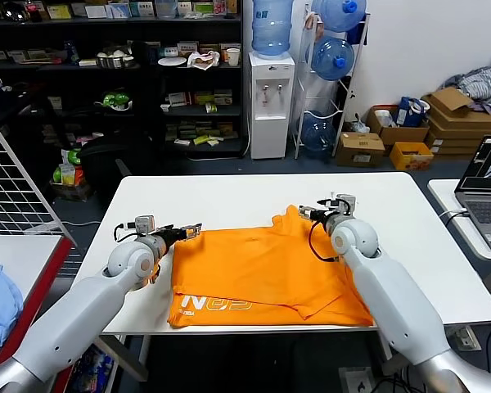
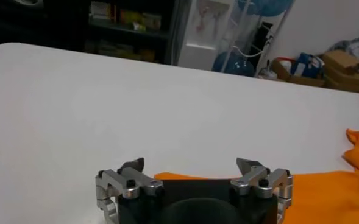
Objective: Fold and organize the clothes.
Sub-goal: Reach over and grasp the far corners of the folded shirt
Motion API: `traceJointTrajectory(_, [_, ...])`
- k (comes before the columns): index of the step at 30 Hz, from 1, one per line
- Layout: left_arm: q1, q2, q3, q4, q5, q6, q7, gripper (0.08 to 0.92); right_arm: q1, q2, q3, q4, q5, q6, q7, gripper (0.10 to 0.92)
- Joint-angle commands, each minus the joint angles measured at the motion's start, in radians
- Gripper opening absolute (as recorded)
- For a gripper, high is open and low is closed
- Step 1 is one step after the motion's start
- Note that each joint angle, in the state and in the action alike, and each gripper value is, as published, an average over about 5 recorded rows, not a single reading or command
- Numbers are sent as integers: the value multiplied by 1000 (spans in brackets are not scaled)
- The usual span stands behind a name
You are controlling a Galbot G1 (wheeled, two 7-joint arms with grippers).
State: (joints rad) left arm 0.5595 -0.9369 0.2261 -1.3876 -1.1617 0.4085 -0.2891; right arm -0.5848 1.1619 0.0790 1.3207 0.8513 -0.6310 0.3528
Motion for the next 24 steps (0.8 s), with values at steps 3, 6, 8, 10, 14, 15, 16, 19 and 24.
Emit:
traceJointTrajectory(3, [-72,-20,45,88,-18,30,21,921,101,55,-62,-155,2,-33,-25,921])
traceJointTrajectory(6, [-61,-11,46,61,-24,36,12,921,104,62,-62,-167,3,-37,-34,921])
traceJointTrajectory(8, [-55,-6,47,46,-26,39,7,921,105,66,-62,-174,4,-39,-40,921])
traceJointTrajectory(10, [-51,-2,48,37,-27,41,4,921,105,71,-61,-181,4,-40,-47,921])
traceJointTrajectory(14, [-41,2,50,27,-25,43,-2,921,102,76,-59,-192,6,-42,-59,882])
traceJointTrajectory(15, [-38,3,50,23,-25,43,-3,921,101,76,-58,-193,7,-43,-62,856])
traceJointTrajectory(16, [-34,5,50,20,-24,43,-4,921,99,76,-57,-192,9,-44,-65,831])
traceJointTrajectory(19, [-22,10,50,11,-21,44,-5,921,94,75,-57,-184,14,-45,-68,745])
traceJointTrajectory(24, [-10,16,50,5,-14,42,-3,848,87,70,-58,-166,20,-41,-68,598])
